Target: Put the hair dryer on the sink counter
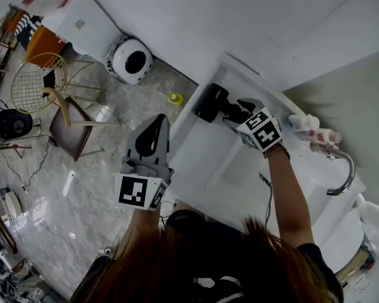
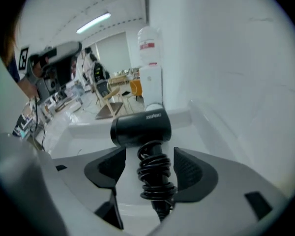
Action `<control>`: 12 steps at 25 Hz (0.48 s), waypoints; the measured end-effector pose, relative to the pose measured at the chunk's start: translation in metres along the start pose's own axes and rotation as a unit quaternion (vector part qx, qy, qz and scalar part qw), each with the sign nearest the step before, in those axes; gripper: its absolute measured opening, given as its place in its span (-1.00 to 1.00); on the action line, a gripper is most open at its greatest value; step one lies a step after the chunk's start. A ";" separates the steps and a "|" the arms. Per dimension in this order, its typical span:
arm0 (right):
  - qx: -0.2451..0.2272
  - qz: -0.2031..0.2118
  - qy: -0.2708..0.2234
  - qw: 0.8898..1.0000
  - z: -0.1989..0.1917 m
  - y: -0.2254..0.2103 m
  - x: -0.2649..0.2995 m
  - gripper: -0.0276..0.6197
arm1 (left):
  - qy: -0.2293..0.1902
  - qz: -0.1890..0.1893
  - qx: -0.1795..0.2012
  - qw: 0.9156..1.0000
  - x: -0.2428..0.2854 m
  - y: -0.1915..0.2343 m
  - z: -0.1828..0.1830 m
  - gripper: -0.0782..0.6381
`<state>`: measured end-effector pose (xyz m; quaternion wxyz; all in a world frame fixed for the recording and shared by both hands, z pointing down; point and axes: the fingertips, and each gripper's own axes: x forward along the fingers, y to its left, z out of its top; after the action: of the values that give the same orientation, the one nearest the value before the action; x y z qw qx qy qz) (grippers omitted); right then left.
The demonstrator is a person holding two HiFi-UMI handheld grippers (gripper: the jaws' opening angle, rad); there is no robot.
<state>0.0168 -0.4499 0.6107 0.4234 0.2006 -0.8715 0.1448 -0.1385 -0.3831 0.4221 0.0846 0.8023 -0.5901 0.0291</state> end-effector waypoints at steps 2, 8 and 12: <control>0.037 -0.022 -0.066 0.997 0.018 -0.006 -0.028 -0.02 | -0.005 0.000 0.004 1.000 -0.002 -0.002 0.008 -0.73; 0.114 -0.147 -0.249 0.950 0.058 -0.029 -0.147 -0.87 | -0.029 -0.007 0.021 0.999 -0.011 -0.014 0.037 -0.73; 0.100 -0.204 -0.330 0.917 0.074 -0.018 -0.228 -0.87 | -0.047 -0.017 0.035 0.998 -0.021 -0.029 0.060 -0.73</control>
<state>0.1031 -0.4452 0.3865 0.1103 0.4513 -0.8830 0.0674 -0.1203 -0.3648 0.3565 0.0289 0.8153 -0.5782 0.0104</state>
